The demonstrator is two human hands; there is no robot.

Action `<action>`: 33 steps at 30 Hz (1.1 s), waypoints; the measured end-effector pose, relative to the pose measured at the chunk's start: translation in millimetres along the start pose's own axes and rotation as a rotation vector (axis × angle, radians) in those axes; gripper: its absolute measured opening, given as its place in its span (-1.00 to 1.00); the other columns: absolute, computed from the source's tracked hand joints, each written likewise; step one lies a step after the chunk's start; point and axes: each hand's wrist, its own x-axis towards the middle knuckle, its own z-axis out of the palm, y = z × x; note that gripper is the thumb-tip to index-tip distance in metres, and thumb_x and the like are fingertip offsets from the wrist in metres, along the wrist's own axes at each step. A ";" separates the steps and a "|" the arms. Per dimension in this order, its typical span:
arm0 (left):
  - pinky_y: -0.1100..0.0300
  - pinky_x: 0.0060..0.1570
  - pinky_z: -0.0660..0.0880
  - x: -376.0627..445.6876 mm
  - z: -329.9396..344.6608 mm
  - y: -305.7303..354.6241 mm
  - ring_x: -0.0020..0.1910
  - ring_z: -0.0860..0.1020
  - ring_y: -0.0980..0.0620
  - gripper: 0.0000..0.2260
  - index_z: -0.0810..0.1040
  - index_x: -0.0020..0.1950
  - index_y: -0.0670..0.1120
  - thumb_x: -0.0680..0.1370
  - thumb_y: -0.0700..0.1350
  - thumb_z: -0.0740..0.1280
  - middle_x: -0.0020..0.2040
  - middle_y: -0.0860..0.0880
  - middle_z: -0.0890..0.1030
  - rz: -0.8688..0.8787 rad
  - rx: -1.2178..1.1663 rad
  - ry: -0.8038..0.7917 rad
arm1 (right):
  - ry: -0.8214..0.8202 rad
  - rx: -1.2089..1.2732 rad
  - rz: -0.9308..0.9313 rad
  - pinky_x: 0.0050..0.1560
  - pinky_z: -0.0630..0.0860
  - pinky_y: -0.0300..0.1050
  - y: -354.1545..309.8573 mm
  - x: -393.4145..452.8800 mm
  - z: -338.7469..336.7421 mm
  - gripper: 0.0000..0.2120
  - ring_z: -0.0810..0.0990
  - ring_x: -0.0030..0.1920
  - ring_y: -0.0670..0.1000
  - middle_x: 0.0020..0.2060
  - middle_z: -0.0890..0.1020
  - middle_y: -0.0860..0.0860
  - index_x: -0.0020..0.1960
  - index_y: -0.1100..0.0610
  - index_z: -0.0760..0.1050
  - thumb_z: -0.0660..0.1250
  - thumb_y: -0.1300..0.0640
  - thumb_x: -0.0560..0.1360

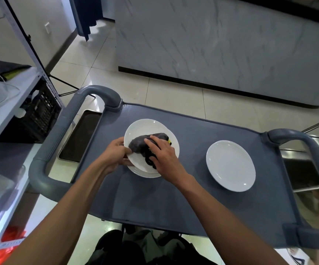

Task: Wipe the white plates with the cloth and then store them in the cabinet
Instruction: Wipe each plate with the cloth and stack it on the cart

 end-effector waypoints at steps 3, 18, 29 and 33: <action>-0.09 -0.24 0.68 -3.4 -1.1 1.8 -0.01 0.66 -0.24 -0.58 0.60 0.20 -0.14 0.52 -0.52 0.18 0.07 -0.25 0.66 0.032 -0.011 -0.013 | 0.037 -0.018 0.006 0.20 0.44 0.28 -3.7 1.2 0.6 -0.41 0.38 0.41 0.25 0.46 0.39 0.19 0.49 0.15 0.38 0.36 0.36 0.48; -0.11 -0.19 0.66 -3.3 53.0 19.4 -0.05 0.70 -0.18 -0.56 0.67 0.18 -0.08 0.49 -0.51 0.26 0.03 -0.18 0.71 0.122 0.039 -0.153 | 0.270 -0.204 0.028 0.20 0.39 0.15 32.8 5.6 -54.3 -0.40 0.37 0.43 0.20 0.46 0.38 0.15 0.47 0.02 0.40 0.39 0.32 0.48; -0.20 -0.15 0.65 -9.2 138.0 17.7 -0.11 0.64 -0.16 -0.58 0.68 0.12 -0.03 0.48 -0.47 0.28 -0.04 -0.13 0.70 0.175 -0.067 -0.109 | 0.222 -0.327 0.276 0.16 0.40 0.17 96.1 -38.1 -127.7 -0.41 0.31 0.42 0.17 0.50 0.31 0.11 0.51 -0.08 0.33 0.29 0.28 0.54; -0.26 -0.10 0.61 -11.3 167.9 20.0 -0.12 0.60 -0.18 -0.58 0.65 0.19 -0.11 0.47 -0.48 0.26 -0.04 -0.12 0.69 0.180 -0.105 -0.073 | 0.211 -0.338 0.308 0.25 0.37 0.19 116.4 -66.0 -134.5 -0.39 0.32 0.40 0.19 0.51 0.31 0.12 0.53 -0.07 0.29 0.30 0.27 0.53</action>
